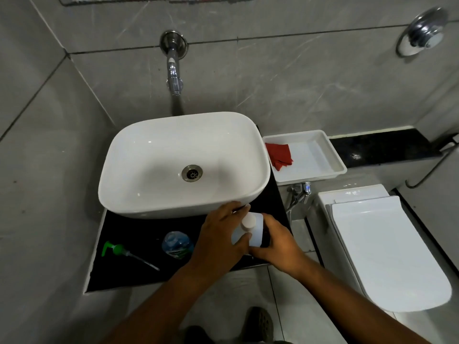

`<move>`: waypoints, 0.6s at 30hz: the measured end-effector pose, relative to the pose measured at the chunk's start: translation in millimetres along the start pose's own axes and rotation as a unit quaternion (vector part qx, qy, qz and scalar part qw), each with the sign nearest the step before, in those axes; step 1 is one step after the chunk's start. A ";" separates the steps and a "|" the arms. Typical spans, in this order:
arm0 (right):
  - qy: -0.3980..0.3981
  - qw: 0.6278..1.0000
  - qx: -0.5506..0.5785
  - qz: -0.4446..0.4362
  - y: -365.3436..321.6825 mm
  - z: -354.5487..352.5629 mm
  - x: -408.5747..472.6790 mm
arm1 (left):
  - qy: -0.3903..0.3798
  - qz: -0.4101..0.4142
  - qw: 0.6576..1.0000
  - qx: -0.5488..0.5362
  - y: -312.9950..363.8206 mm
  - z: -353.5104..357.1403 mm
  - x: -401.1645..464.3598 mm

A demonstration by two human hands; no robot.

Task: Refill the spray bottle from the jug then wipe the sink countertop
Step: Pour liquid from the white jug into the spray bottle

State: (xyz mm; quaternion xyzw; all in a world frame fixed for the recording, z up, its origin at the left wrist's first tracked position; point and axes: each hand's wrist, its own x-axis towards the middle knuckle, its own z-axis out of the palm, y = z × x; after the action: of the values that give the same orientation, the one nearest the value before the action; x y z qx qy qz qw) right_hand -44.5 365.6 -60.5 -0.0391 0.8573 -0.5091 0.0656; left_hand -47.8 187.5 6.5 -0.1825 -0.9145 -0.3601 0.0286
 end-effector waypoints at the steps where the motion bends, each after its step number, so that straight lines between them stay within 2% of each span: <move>1: 0.001 1.000 -0.001 0.003 0.1 -1.8 -1.6 | -0.006 0.016 1.000 -0.010 2.5 1.6 1.5; 3: 0.004 1.000 -0.001 0.005 1.1 -4.0 -4.6 | -0.004 0.029 0.999 -0.015 8.5 4.7 5.8; 7: 0.009 1.000 0.011 0.000 3.9 -4.8 -10.3 | 0.039 -0.019 0.999 -0.011 19.5 8.2 12.8; 13: 0.032 0.999 0.011 0.013 9.7 -14.5 -15.4 | 0.126 -0.045 0.990 -0.050 25.3 5.3 18.7; 16: 0.054 0.998 0.033 0.026 14.8 -26.6 -19.3 | 0.122 -0.104 0.985 -0.059 6.7 11.7 17.3; 18: 0.064 0.996 0.040 0.036 18.9 -35.7 -21.8 | 0.087 -0.152 0.983 -0.061 -11.4 23.7 12.0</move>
State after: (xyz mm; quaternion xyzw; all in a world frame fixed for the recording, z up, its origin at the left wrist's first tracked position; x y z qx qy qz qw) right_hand -28.4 408.5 -58.7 0.0277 0.8395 -0.5418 0.0301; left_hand -61.2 199.4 -16.1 -0.0108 -0.9020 -0.4296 0.0419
